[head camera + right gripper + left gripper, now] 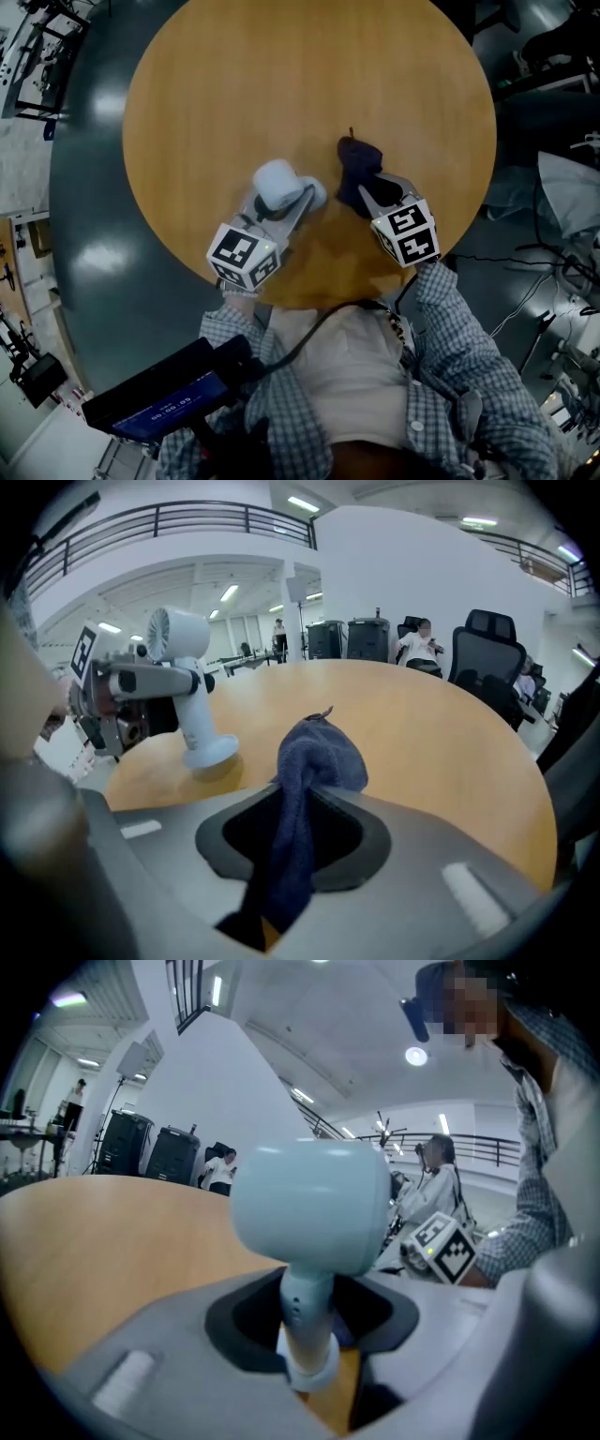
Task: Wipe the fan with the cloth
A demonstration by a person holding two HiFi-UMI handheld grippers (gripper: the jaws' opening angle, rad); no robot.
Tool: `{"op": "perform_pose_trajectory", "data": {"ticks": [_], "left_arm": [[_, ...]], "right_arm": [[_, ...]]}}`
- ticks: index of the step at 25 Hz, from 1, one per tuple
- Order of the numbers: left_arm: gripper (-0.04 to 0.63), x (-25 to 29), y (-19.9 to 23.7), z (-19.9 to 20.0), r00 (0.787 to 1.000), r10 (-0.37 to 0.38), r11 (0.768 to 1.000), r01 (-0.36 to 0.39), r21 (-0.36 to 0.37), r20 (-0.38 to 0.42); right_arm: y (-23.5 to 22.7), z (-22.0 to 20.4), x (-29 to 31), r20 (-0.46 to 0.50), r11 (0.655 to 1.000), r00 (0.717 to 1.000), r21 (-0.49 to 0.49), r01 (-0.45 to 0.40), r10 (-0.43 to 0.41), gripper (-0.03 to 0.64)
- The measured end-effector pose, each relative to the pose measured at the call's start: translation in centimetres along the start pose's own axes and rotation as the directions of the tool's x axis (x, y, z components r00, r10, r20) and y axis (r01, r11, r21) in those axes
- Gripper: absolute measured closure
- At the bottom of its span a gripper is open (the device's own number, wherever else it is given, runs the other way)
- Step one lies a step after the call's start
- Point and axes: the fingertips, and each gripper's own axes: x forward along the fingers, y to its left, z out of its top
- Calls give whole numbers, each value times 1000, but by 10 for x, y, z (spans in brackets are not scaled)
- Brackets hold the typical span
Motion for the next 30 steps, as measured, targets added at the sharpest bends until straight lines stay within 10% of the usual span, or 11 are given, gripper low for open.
{"op": "perform_pose_trajectory", "data": {"ticks": [11, 19, 24, 30], "left_arm": [[443, -4, 25, 30, 996, 75, 992, -70, -104, 53], [443, 13, 20, 38, 994, 108, 994, -107, 30, -26], [445, 6, 12, 58, 997, 64, 994, -66, 92, 30], [456, -12, 12, 64, 998, 17, 998, -22, 64, 68]], "right_arm": [[65, 169, -112, 402, 986, 903, -118, -114, 152, 532], [144, 243, -116, 316, 848, 859, -481, -221, 403, 532], [123, 240, -89, 258, 868, 886, -426, -254, 386, 532], [93, 244, -86, 329, 908, 852, -247, -338, 407, 532]]}}
